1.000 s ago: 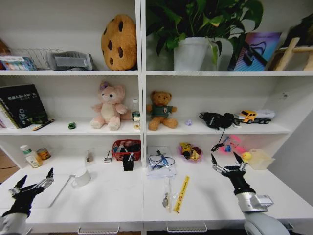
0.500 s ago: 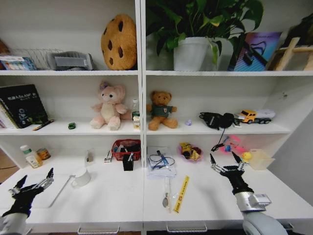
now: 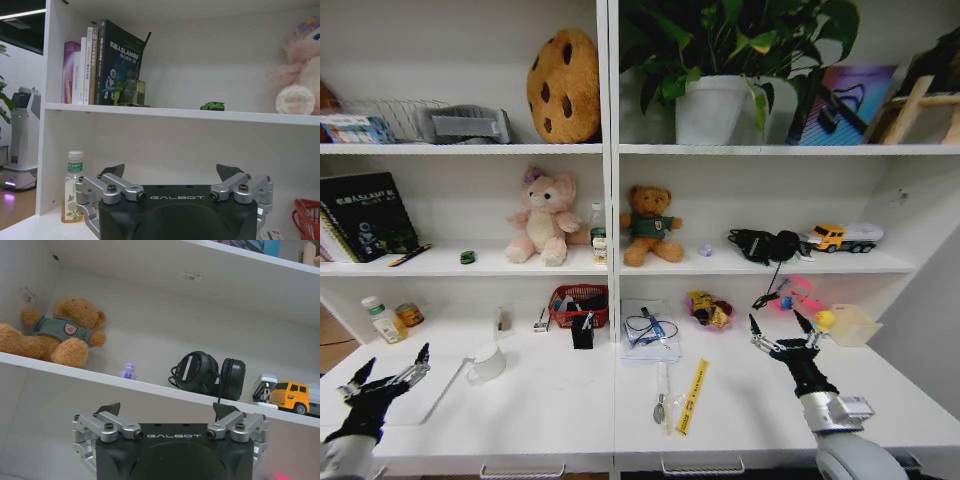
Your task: Organize the objects on the table.
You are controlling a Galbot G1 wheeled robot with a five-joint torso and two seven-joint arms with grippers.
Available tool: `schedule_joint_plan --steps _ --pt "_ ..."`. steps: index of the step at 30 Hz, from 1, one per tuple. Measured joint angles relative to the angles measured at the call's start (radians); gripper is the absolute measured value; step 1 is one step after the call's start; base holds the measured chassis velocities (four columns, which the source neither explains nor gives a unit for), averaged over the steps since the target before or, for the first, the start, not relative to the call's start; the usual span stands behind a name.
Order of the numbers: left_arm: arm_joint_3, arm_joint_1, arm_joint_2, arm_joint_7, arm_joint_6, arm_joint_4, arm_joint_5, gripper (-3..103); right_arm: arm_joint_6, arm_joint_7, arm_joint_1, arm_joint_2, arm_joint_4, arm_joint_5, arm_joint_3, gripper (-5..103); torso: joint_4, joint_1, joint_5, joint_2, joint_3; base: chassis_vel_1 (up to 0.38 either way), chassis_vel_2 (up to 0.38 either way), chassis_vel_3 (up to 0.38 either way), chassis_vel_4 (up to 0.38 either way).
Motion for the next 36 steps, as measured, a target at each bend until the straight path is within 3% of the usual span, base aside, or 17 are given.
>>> schedule_joint_plan --steps 36 --pt "0.000 0.000 0.000 0.000 0.000 0.000 0.000 100 0.000 0.000 0.000 0.000 -0.001 0.000 0.000 100 -0.0001 0.000 -0.0002 0.000 0.000 0.076 0.076 -0.084 -0.075"
